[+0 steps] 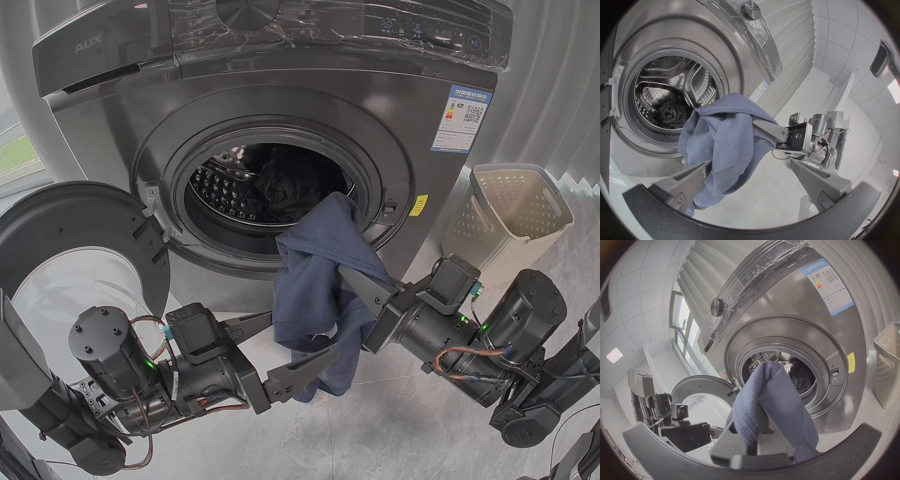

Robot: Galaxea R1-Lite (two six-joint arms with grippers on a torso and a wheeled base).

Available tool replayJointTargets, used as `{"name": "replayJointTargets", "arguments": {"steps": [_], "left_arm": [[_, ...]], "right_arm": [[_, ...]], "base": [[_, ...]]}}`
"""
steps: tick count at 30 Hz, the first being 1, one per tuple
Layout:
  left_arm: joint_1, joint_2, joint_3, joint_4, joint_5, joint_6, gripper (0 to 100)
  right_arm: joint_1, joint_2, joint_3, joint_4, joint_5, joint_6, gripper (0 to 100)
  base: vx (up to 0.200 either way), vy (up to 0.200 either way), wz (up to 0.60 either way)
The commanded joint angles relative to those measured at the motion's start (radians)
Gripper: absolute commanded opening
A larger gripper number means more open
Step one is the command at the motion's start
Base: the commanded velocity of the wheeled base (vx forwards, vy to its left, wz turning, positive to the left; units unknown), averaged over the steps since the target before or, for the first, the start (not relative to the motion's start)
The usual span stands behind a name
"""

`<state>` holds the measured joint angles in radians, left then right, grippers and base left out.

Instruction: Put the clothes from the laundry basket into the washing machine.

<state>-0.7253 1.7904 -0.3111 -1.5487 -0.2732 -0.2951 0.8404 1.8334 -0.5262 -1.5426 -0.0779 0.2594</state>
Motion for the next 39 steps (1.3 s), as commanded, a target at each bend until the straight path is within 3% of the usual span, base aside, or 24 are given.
{"name": "replayJointTargets", "arguments": {"steps": [1,6,7,17,20,22,27,39], "left_arm": [[0.0,0.044,-0.02,-0.001,-0.001,0.001,100],[0.001,0.075,-0.075,-0.001,0.012,-0.002,100],[0.003,0.079,-0.088,-0.001,0.012,-0.002,0],[0.012,0.061,-0.126,0.001,0.02,-0.001,0],[0.014,0.001,-0.117,0.001,0.058,-0.006,0],[0.014,-0.071,-0.099,0.004,0.117,-0.013,0],[0.014,-0.172,-0.04,0.021,0.172,-0.015,0],[-0.003,-0.253,0.119,0.024,0.201,-0.012,0]], "right_arm": [[0.003,0.003,-0.011,-0.001,0.0,0.0,0],[0.009,0.004,-0.014,-0.001,0.0,-0.002,0],[0.011,0.004,-0.014,-0.001,0.0,-0.002,0],[0.003,-0.005,-0.002,-0.001,0.0,0.0,0],[-0.003,-0.016,0.003,-0.001,-0.002,0.0,0],[-0.024,-0.031,0.009,-0.001,-0.002,0.001,0],[-0.069,-0.031,0.011,-0.001,-0.006,0.006,0],[-0.083,-0.031,-0.054,-0.001,-0.053,0.004,0]], "base": [[0.0,0.0,0.0],[0.0,0.0,0.0],[0.0,0.0,0.0],[0.0,0.0,0.0],[0.0,0.0,0.0],[0.0,0.0,0.0],[0.0,0.0,0.0],[0.0,0.0,0.0]]}}
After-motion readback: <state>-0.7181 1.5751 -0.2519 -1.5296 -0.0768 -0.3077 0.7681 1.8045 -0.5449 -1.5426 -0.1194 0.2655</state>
